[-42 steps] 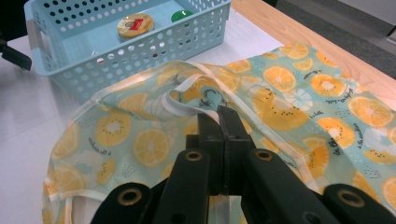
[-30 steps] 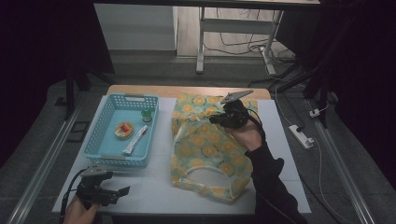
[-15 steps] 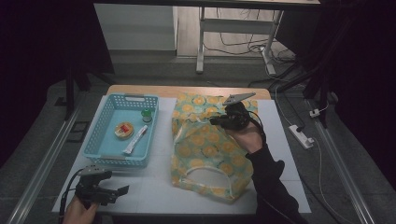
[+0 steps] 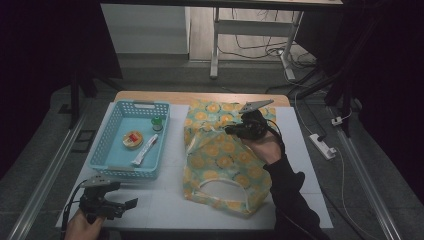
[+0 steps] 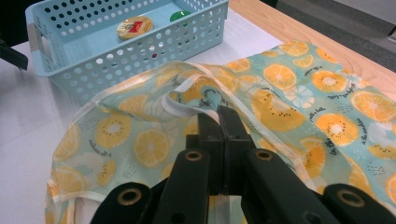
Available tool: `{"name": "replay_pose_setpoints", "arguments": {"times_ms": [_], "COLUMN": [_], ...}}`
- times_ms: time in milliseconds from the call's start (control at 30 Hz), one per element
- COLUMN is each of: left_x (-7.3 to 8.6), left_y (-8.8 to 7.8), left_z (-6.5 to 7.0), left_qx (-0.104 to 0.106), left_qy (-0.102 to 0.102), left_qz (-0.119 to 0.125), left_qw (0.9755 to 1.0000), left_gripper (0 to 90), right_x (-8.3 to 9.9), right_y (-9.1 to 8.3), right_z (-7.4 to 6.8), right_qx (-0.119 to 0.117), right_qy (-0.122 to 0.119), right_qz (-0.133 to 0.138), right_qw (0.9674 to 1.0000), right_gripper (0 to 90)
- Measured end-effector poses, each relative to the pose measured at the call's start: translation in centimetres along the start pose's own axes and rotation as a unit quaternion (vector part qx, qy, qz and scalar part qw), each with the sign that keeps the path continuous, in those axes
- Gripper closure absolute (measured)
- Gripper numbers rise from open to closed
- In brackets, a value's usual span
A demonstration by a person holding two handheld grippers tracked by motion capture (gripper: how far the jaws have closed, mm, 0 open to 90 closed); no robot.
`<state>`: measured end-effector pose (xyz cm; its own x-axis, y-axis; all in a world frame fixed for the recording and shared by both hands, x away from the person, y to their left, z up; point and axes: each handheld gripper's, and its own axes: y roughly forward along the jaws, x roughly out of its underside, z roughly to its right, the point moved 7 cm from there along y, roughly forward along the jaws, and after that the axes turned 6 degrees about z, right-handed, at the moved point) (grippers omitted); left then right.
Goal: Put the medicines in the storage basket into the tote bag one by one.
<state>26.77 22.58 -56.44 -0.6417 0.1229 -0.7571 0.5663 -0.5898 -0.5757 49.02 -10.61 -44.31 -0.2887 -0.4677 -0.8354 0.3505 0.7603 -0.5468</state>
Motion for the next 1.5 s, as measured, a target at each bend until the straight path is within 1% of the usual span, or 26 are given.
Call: {"name": "replay_pose_setpoints", "arguments": {"times_ms": [133, 300, 433, 600, 667, 833, 1000, 1100, 1167, 1333, 1500], "left_x": [-0.4, -0.9, -1.3, -1.9, -2.1, -2.7, -3.3, -3.7, -3.9, -4.7, -5.8], "left_y": [-0.3, -0.6, -0.8, -1.2, -1.3, -1.6, -1.7, -1.7, -1.7, -1.5, -1.4], "left_z": [0.1, 0.3, 0.4, 0.4, 0.4, 0.2, 0.3, 0.2, 0.0, -0.5, -1.1], "left_qx": [-0.003, 0.002, 0.002, 0.002, 0.004, -0.002, 0.003, -0.001, 0.0, -0.007, -0.01], "left_qy": [0.003, 0.004, 0.002, 0.007, 0.005, 0.013, 0.016, 0.017, 0.013, 0.023, 0.028], "left_qz": [0.006, 0.014, 0.019, 0.025, 0.027, 0.033, 0.039, 0.039, 0.036, 0.031, 0.04], "left_qw": [1.0, 0.9999, 0.9998, 0.9997, 0.9996, 0.9994, 0.9991, 0.9991, 0.9993, 0.9992, 0.9988], "left_gripper": [0.0, 0.0, 0.0, 0.0, 0.0, 0.0, 0.0, 0.0, 0.0, 0.4, 0.4], "right_x": [0.0, 0.0, 0.0, 0.0, 0.0, 0.0, 0.0, 0.0, 0.0, 0.0, 0.1], "right_y": [0.0, 0.0, 0.0, 0.0, 0.0, 0.1, 0.0, 0.0, 0.0, 0.1, 0.2], "right_z": [0.0, 0.0, 0.0, 0.0, 0.0, 0.1, 0.1, 0.1, 0.0, 0.0, 0.0], "right_qx": [0.0, 0.0, 0.0, 0.0, 0.0, 0.0, 0.0, 0.0, 0.0, -0.002, -0.002], "right_qy": [0.001, -0.002, -0.003, -0.003, -0.003, -0.001, -0.002, -0.003, -0.004, -0.005, -0.005], "right_qz": [-0.001, -0.002, -0.002, -0.001, -0.001, -0.004, -0.004, -0.003, -0.004, -0.005, -0.006], "right_qw": [1.0, 1.0, 1.0, 1.0, 1.0, 1.0, 1.0, 1.0, 1.0, 1.0, 1.0], "right_gripper": [89.6, 89.6, 89.6, 89.6, 89.6, 89.6, 89.6, 89.6, 89.7, 89.6, 89.6]}}
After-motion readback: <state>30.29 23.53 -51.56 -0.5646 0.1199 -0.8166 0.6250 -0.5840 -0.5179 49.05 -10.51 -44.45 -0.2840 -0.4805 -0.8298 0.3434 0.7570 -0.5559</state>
